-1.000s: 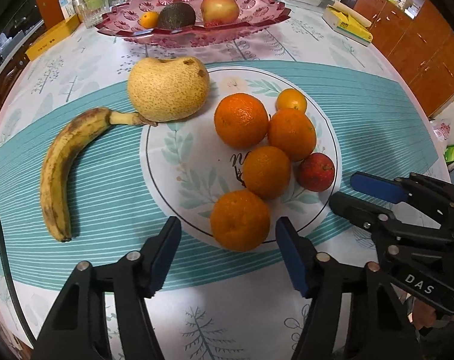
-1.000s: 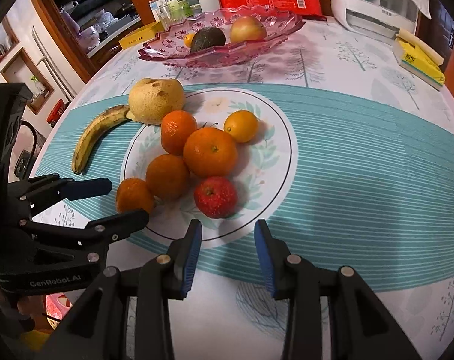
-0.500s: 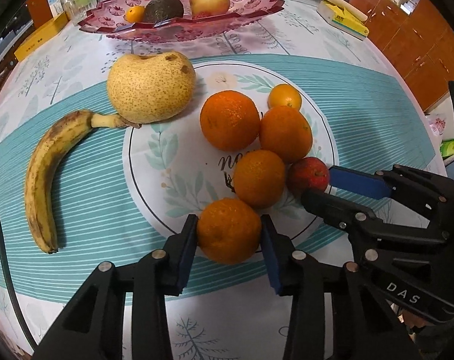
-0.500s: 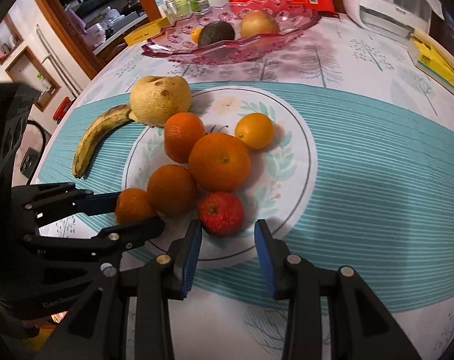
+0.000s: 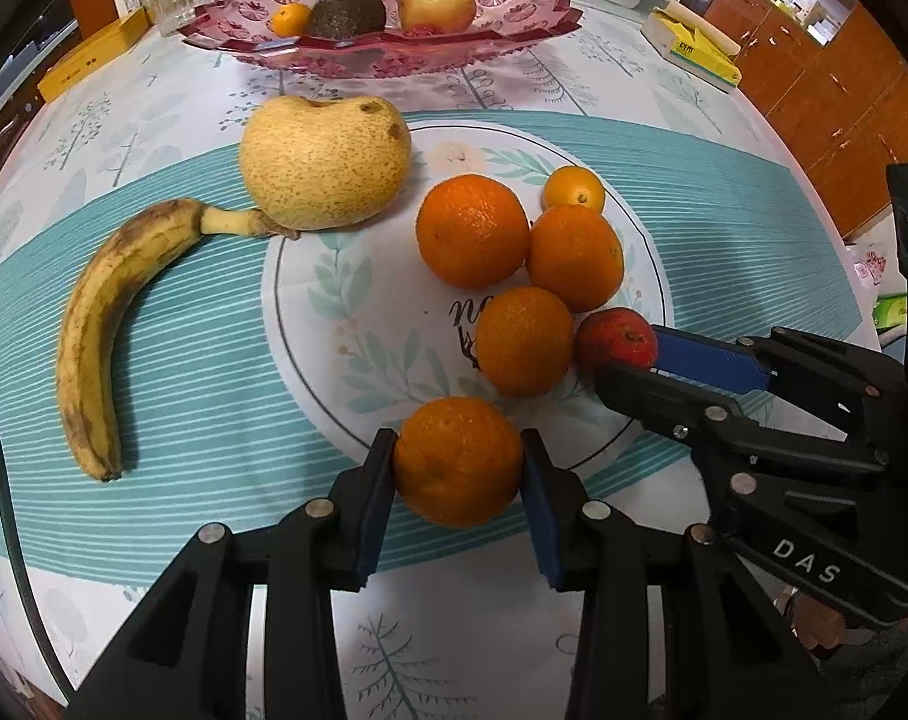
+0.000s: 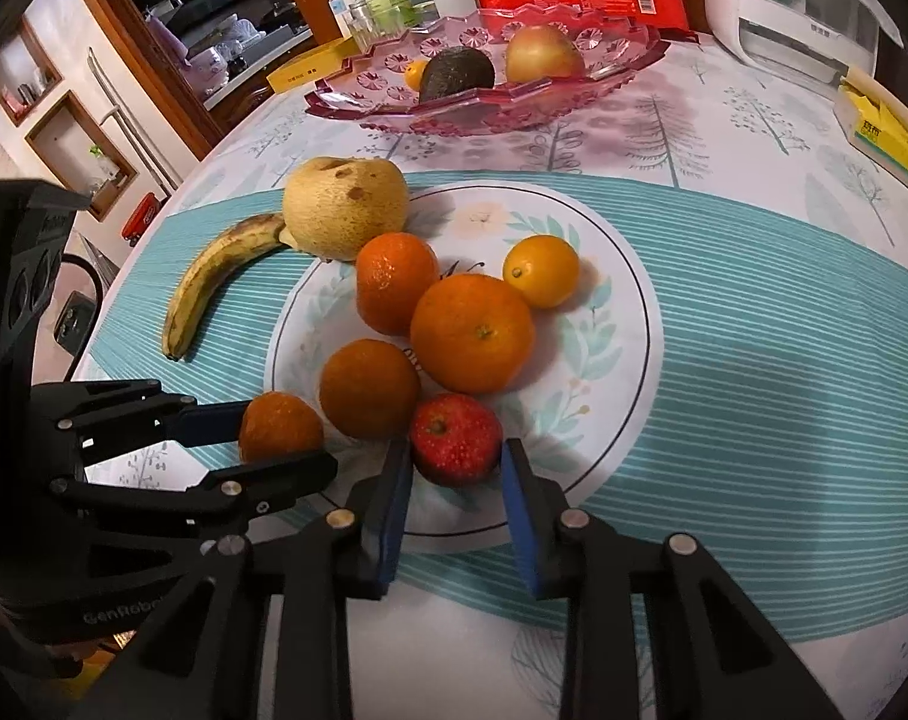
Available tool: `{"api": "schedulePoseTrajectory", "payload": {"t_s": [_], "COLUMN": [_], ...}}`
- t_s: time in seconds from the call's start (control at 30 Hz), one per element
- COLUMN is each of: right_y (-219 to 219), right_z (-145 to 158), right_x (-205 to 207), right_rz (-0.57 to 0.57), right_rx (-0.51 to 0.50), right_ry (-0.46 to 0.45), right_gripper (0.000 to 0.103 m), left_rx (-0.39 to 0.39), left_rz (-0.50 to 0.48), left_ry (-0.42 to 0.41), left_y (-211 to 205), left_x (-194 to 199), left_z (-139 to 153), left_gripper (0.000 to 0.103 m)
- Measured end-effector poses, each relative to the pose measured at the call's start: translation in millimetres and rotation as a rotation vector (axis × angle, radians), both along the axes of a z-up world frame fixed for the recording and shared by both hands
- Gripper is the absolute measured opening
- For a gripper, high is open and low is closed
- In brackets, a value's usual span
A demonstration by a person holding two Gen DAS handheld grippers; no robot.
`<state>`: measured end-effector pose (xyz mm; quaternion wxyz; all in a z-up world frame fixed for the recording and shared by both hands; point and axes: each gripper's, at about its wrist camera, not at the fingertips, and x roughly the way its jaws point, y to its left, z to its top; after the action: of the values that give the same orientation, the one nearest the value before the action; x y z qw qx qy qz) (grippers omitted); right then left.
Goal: Organize fruits
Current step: 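Lift and carry the orange and lychee over the pink bowl with both tools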
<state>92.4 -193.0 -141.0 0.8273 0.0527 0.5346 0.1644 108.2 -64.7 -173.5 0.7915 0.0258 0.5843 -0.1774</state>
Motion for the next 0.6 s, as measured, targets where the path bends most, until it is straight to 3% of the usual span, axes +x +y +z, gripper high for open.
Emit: {"api": "schedulePoseTrajectory", "payload": {"t_s": [0.27,0.6], "right_y": [0,4], "right_z": [35,114], "right_x": [-13,-14], "right_rz": [-0.018,-0.033], "right_rx": [0.01,0.007], "right_ry": [-0.059,-0.198], "right_gripper": [0.03,0.03], "left_rx": [-0.001,0.026], "left_rz": [0.03,0.067], "left_ry": [-0.03,-0.184], "left_y": [17,42], "left_x": [-8,9], "left_z": [32,120], "left_gripper": [0.038,0.038]}}
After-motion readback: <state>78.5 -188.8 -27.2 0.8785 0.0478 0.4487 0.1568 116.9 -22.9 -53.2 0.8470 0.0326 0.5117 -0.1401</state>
